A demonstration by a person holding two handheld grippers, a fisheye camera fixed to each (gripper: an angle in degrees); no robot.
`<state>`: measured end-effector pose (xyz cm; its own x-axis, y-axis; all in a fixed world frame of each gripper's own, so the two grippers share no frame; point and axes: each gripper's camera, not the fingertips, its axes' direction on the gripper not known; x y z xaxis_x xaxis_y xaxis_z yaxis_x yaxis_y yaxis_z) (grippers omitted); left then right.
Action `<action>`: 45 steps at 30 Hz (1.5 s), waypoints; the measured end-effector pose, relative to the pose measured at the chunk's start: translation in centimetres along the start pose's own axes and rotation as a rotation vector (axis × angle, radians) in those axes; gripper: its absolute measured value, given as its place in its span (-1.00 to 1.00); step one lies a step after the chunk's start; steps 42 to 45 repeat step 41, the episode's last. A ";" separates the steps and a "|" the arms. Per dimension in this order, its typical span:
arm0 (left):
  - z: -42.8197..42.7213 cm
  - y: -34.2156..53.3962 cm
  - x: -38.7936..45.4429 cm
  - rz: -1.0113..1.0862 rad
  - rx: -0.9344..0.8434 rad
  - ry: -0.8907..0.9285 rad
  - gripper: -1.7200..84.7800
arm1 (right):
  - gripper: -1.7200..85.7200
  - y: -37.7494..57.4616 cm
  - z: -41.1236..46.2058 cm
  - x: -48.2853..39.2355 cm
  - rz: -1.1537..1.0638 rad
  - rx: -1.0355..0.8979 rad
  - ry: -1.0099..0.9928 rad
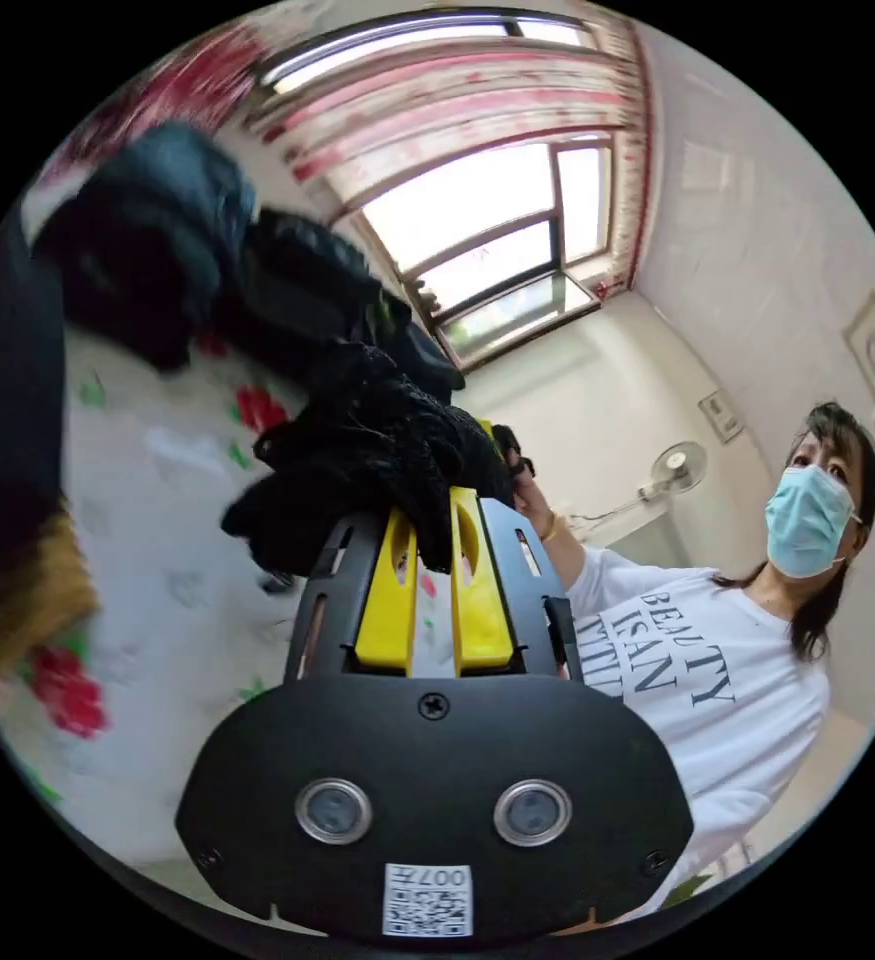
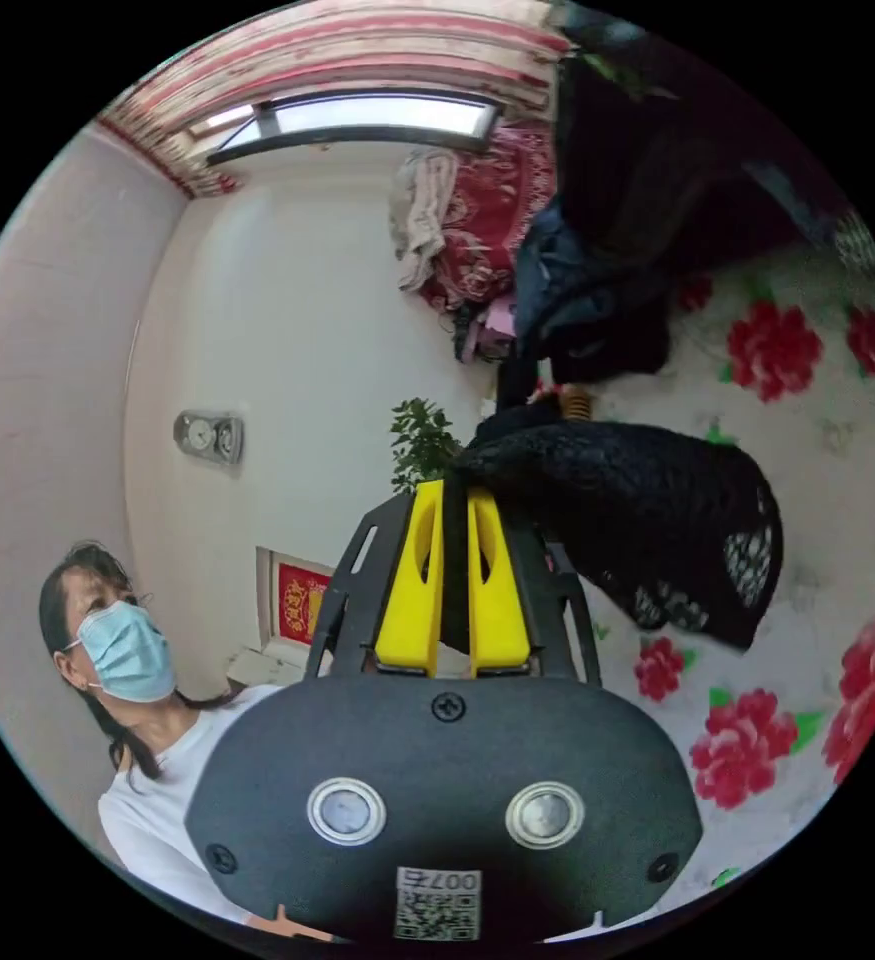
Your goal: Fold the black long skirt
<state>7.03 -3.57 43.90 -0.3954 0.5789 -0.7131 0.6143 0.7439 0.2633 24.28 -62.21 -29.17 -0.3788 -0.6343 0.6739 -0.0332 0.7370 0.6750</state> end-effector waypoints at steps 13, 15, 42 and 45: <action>-20.3 -1.1 8.4 0.062 0.206 -0.816 -0.77 | -0.93 -7.1 25.2 -19.3 -0.390 -0.193 0.090; -20.5 2.3 2.5 -0.150 0.219 -0.847 -0.74 | -0.94 -6.5 27.4 -16.3 -0.277 -0.293 0.196; 51.5 23.5 -11.2 0.018 -0.557 -0.920 -0.80 | -0.87 21.1 -33.3 -12.4 0.344 0.273 1.173; 51.5 23.5 -11.2 0.018 -0.557 -0.920 -0.80 | -0.87 21.1 -33.3 -12.4 0.344 0.273 1.173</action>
